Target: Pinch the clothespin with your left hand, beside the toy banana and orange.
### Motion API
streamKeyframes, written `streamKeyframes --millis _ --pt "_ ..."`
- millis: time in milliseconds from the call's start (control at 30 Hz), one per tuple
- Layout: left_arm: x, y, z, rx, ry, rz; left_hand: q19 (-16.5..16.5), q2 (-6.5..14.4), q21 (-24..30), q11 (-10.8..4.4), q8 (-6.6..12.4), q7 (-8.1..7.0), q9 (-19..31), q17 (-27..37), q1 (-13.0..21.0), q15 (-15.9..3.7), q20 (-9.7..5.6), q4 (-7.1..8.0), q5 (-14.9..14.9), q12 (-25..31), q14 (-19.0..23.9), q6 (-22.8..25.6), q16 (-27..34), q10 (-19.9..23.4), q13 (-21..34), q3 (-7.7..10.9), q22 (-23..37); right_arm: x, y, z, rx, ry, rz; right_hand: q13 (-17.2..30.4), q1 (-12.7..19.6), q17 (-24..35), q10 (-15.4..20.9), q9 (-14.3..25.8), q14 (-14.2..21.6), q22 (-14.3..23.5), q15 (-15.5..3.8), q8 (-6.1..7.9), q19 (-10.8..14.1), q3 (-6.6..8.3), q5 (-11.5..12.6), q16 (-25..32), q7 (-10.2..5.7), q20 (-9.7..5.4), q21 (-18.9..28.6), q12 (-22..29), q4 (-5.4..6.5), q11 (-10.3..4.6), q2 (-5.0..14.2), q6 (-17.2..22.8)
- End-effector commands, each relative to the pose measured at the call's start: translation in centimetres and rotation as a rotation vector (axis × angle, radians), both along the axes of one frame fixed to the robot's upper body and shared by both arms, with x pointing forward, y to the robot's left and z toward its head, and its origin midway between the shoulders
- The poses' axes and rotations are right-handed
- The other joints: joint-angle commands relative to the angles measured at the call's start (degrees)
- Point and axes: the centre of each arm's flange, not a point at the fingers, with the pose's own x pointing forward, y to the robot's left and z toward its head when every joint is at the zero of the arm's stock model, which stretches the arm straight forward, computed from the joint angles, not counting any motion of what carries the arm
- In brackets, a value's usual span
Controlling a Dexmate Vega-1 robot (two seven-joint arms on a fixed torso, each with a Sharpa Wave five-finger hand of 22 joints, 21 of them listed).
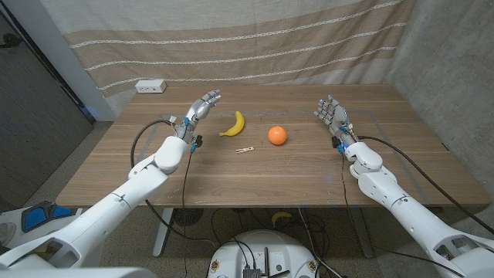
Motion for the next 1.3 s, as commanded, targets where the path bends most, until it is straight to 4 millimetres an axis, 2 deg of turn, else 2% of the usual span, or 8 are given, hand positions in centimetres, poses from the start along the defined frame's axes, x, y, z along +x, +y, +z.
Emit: streamKeyframes --millis 33,100,167,200,233,267,800,1300 --pt "-2.2 -1.0 0.8 0.105 -0.037 0.019 0.3 -0.3 0.3 0.09 0.36 0.09 0.2 0.1 0.2 -0.33 0.16 -0.56 -0.2 0.4 0.4 0.8 -0.1 0.6 0.2 -0.09 0.1 -0.5 -0.2 -0.3 0.008 -0.011 0.005 0.2 0.3 0.1 0.6 0.1 0.5 0.2 -0.05 0.14 0.4 0.26 0.0 0.5 0.09 -0.07 0.1 0.2 -0.48 0.12 0.28 0.3" --pt "-2.4 -1.2 0.9 0.125 -0.041 0.026 0.3 -0.3 0.3 -0.09 0.28 0.05 0.2 0.1 0.3 -0.4 0.15 -0.73 -0.2 0.5 0.4 0.9 -0.1 0.9 0.2 -0.12 0.1 -0.7 -0.2 -0.4 0.008 -0.013 0.003 0.2 0.3 0.1 0.6 0.1 0.5 0.2 -0.04 0.12 0.4 0.27 0.0 0.5 0.11 -0.08 0.1 0.2 -0.54 0.13 0.29 0.3" --pt "-2.6 -1.3 1.1 0.144 -0.048 0.036 0.4 -0.4 0.2 -0.87 0.18 0.0 0.2 0.1 0.3 -0.42 0.17 -0.96 -0.2 0.6 0.4 0.9 -0.1 1.3 0.2 -0.15 0.1 -0.8 -0.3 -0.4 0.01 -0.015 0.002 0.2 0.3 0.1 0.6 0.1 0.5 0.2 -0.02 0.11 0.4 0.27 0.0 0.5 0.11 -0.08 0.1 0.2 -0.58 0.12 0.29 0.3" --pt "-2.7 -1.4 1.1 0.154 -0.051 0.042 0.4 -0.3 0.2 -1.81 -0.01 0.0 0.2 0.1 0.5 -0.57 0.17 -1.35 -0.2 0.8 0.5 0.9 -0.1 2.2 0.2 -0.19 0.1 -0.8 -0.3 -0.5 0.011 -0.017 0.001 0.2 0.3 0.1 0.6 0.1 0.5 0.2 -0.11 0.11 0.4 0.28 0.0 0.5 0.12 -0.06 0.1 0.2 -0.61 0.14 0.29 0.3" --pt "-2.9 -1.5 1.2 0.163 -0.053 0.046 0.5 -0.3 0.2 -1.91 -0.04 0.02 0.2 0.1 0.5 -0.66 0.19 -1.43 -0.2 0.8 0.6 0.9 -0.1 2.3 0.2 -0.2 0.1 -0.9 -0.3 -0.5 0.013 -0.019 0.0 0.2 0.4 0.0 0.6 0.1 0.5 0.2 -0.13 0.1 0.4 0.31 0.0 0.5 0.11 -0.05 0.1 0.2 -0.68 0.1 0.3 0.3" --pt "-3.0 -1.6 1.2 0.169 -0.057 0.049 0.5 -0.3 0.2 -1.28 -0.12 0.05 0.2 0.1 0.5 -0.68 0.22 -1.6 -0.3 0.8 0.7 0.9 -0.1 2.4 0.2 -0.21 0.1 -1.0 -0.3 -0.6 0.015 -0.021 0.0 0.2 0.5 0.0 0.6 0.1 0.5 0.2 -0.1 0.1 0.4 0.36 0.0 0.5 0.1 -0.03 0.1 0.1 -0.8 0.03 0.3 0.4" --pt "-4.9 -2.5 0.7 0.222 -0.061 0.075 0.8 -0.2 0.1 -0.62 -0.12 0.28 0.3 0.1 1.2 -0.8 0.25 -2.77 -0.4 0.9 1.4 2.0 0.0 3.6 0.2 -0.19 0.1 -2.0 0.0 -1.4 0.021 -0.031 0.004 0.2 1.2 -0.2 0.9 0.1 0.5 0.2 -0.08 0.1 0.4 0.68 0.0 0.4 -0.19 0.0 0.0 0.2 -1.6 -0.08 0.38 0.6" --pt "-6.5 -3.2 0.5 0.326 -0.099 0.166 1.1 -0.1 0.1 -0.93 -0.09 0.28 0.3 0.2 2.0 -0.99 0.2 -3.79 -0.5 0.9 1.8 3.0 0.0 4.3 0.3 -0.07 0.0 -2.7 -0.3 -1.7 0.013 -0.043 0.016 0.2 1.4 -0.2 1.1 0.1 0.5 0.2 -0.06 0.14 0.4 0.79 0.0 0.4 -0.25 0.05 0.0 0.2 -2.07 -0.04 0.42 0.8"
